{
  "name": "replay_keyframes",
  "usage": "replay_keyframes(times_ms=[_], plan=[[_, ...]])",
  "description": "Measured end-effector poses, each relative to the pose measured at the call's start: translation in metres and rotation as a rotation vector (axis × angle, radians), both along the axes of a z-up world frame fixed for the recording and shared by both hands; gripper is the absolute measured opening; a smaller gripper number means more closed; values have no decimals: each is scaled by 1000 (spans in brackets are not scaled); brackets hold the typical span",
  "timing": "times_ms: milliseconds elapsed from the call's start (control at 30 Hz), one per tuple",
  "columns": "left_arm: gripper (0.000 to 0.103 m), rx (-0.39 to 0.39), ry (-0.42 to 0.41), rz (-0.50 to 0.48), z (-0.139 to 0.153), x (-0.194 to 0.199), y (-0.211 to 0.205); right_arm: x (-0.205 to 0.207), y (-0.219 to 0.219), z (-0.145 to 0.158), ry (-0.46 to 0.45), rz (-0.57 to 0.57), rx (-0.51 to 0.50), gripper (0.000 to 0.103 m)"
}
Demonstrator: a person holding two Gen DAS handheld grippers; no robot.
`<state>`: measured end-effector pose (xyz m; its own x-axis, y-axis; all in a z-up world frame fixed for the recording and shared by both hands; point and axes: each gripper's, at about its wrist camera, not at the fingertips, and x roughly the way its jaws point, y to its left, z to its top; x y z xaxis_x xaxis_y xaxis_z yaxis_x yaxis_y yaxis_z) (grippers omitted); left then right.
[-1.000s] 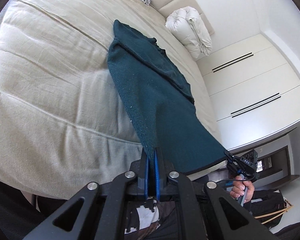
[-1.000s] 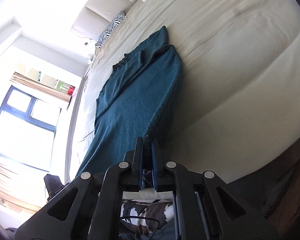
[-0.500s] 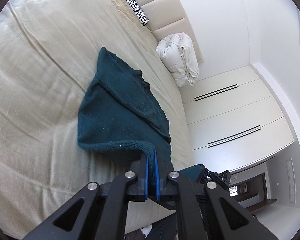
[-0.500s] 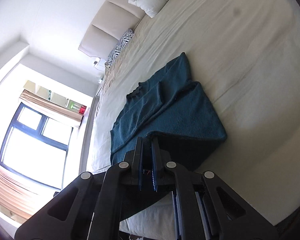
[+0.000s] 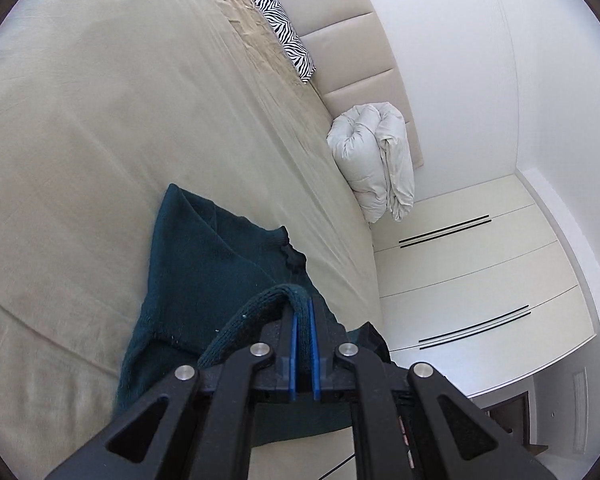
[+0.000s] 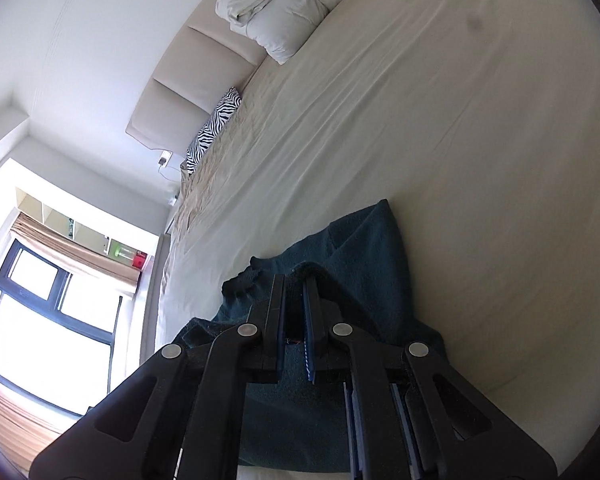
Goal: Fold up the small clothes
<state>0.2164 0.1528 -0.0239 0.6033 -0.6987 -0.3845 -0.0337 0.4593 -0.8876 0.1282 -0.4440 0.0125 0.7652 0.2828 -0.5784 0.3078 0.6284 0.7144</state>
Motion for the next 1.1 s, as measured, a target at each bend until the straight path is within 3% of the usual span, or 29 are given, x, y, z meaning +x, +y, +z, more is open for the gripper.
replay_keyframes(times_ms=[300,367,400,433,467,500,533,567,600,800,967,1100], plan=[[7,108,71,37,-37,81,-9,97,-12,-54,85,-42,-20,7],[8,165,83,74,-48,93,-7,112,-17,-66,108,-53,-22,9],[23,209,102,94,-53,97,-5,120,-19,-73,131,-59,-23,9],[52,223,127,109,-59,98,-3,126,-19,-78,161,-56,-32,10],[64,205,135,118,-63,96,0,130,-18,-84,187,-59,-52,20],[72,191,125,126,-63,91,2,130,-18,-86,192,-68,-72,37],[72,203,111,125,-61,85,2,128,-17,-86,174,-76,-80,51],[72,231,97,108,-57,80,0,122,-18,-85,146,-87,-78,72],[72,254,78,88,-53,73,-4,116,-19,-82,125,-100,-80,76],[72,436,13,1,-50,26,-34,73,-15,-67,96,-63,-153,74],[72,492,37,-17,-69,-6,-44,37,17,-70,154,50,-283,52],[70,526,19,-14,-74,-25,-48,16,40,-86,199,107,-386,48]])
